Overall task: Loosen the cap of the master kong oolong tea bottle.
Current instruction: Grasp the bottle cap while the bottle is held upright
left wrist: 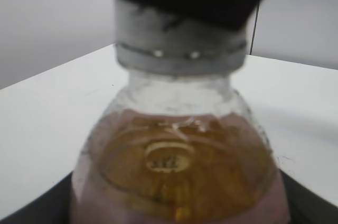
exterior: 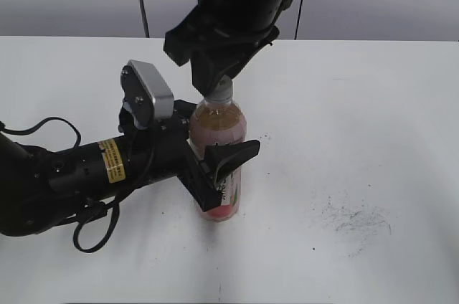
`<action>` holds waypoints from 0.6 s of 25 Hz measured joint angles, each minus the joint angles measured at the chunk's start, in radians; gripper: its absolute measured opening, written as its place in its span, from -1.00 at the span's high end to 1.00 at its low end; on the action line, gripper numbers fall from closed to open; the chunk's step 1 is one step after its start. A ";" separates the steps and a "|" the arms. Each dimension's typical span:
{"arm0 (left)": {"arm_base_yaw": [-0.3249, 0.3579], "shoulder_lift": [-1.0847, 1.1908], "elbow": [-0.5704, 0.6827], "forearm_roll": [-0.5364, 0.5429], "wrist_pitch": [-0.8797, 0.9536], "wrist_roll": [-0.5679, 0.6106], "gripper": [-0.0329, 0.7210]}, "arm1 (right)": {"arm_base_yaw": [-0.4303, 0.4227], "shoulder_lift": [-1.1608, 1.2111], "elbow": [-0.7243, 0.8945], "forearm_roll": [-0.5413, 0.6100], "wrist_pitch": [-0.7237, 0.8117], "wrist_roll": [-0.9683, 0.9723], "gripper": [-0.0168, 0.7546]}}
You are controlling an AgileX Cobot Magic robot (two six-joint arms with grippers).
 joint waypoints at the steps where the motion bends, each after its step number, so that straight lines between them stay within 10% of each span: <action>1: 0.000 0.000 0.000 0.000 0.000 0.000 -0.26 | 0.000 0.000 0.000 0.000 0.000 0.000 0.11; 15: 0.000 0.000 0.000 0.000 0.000 0.000 -0.26 | 0.000 -0.011 0.029 -0.001 -0.001 0.000 0.03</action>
